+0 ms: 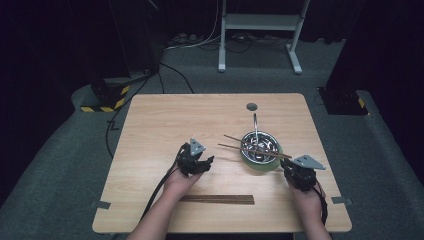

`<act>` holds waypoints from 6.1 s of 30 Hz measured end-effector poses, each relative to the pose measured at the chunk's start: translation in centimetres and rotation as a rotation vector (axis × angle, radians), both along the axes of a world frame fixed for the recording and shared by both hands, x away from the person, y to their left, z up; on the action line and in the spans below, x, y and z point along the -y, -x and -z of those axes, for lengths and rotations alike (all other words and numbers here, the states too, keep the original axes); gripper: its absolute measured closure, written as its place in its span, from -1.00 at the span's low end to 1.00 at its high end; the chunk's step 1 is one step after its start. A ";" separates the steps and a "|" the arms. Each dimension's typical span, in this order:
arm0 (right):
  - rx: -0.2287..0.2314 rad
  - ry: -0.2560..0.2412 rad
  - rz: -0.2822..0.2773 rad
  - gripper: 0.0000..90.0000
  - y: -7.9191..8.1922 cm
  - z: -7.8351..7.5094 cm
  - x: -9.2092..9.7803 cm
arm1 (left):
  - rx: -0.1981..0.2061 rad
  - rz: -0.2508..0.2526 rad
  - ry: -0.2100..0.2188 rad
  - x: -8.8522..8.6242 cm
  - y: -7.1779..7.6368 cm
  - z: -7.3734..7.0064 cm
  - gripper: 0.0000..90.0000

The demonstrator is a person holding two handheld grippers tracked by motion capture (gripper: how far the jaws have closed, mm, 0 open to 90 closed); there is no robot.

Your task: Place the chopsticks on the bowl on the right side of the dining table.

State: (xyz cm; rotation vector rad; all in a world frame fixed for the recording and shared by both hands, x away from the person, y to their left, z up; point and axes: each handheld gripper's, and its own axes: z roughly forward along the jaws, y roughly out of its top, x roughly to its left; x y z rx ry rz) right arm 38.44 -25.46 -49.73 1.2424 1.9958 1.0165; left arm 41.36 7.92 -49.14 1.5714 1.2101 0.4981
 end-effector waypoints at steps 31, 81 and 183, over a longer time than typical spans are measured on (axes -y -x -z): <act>-0.024 0.025 0.065 0.71 -4.3 -0.5 2.5 | -0.001 0.010 0.011 3.2 -1.6 0.8 0.48; -0.036 0.075 0.065 0.53 -4.9 -0.5 2.7 | 0.031 -0.032 0.020 5.4 -3.8 1.0 0.11; -0.018 0.116 0.025 0.53 -5.1 -0.4 2.0 | 0.015 -0.016 -0.017 4.2 -2.0 1.1 0.81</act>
